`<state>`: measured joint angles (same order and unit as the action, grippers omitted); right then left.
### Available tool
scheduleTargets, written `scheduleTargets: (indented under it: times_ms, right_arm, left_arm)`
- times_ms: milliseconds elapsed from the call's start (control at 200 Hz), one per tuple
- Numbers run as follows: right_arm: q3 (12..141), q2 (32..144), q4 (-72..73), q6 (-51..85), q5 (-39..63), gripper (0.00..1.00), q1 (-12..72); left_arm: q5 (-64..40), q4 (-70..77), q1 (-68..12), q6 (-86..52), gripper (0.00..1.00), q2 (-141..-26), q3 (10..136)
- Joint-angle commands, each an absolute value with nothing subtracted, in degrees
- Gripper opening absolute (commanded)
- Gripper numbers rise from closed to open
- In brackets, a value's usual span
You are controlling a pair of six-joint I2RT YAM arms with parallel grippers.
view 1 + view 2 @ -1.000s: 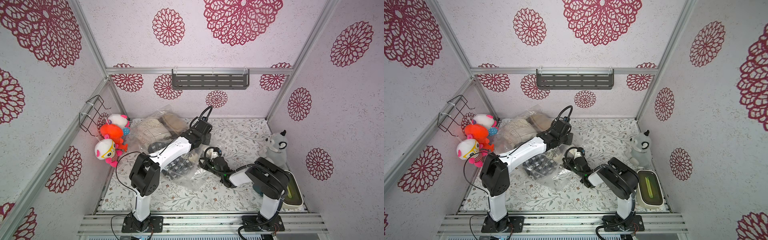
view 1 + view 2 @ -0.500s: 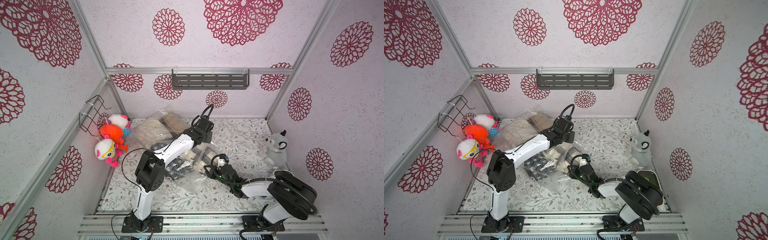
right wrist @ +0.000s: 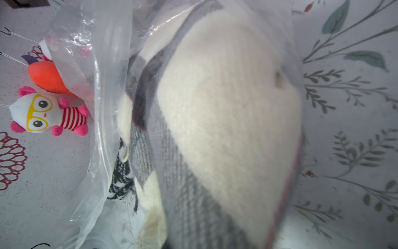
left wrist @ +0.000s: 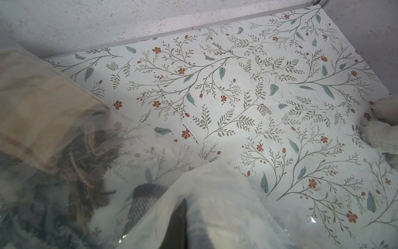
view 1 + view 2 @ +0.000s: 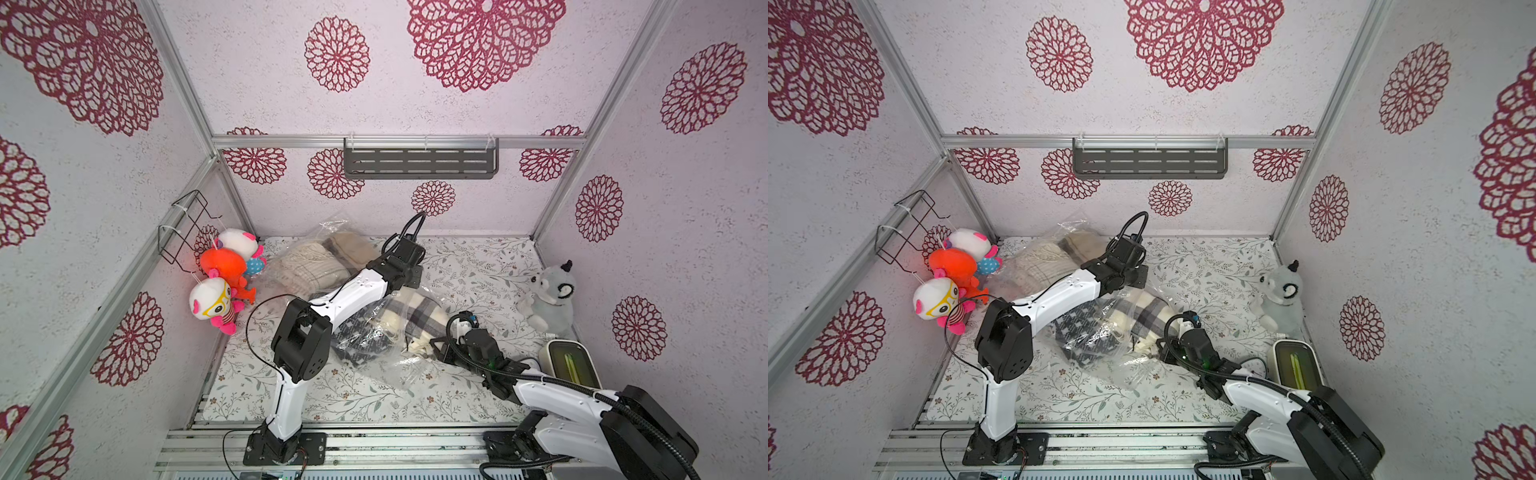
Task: Take the scarf out of the vacuum bag
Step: Take out the scarf from the vacuum bag.
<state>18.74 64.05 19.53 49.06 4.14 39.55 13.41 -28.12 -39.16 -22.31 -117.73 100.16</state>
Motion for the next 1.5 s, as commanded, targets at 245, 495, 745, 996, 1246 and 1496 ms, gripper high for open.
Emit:
scheduleTargets:
  times_ms: [245,495,745,996,1246,1496]
  right_arm:
    - [19.0,55.3,-4.6,43.4,6.5,0.00,26.9]
    - [19.8,55.8,-7.9,41.1,9.8,0.00,19.6]
    - [28.1,53.0,-23.5,37.0,5.2,0.00,16.0]
    - [30.6,45.5,-29.6,36.1,6.8,0.00,12.2]
    - [37.2,53.1,-29.6,33.6,8.2,0.00,12.2]
    - [45.1,50.2,-39.1,31.1,4.2,0.00,11.6]
  left_arm:
    - [15.7,-20.8,-37.0,-23.5,0.00,-122.9,97.7]
    - [18.3,-17.3,-32.3,-24.2,0.00,-123.0,93.8]
    - [18.8,-13.9,-32.1,-23.8,0.00,-121.4,89.8]
    - [17.9,-11.1,-28.4,-23.7,0.00,-121.4,86.5]
    - [14.3,-6.4,-28.5,-23.9,0.00,-121.4,83.9]
    - [16.6,-7.2,-25.5,-22.7,0.00,-118.0,82.0]
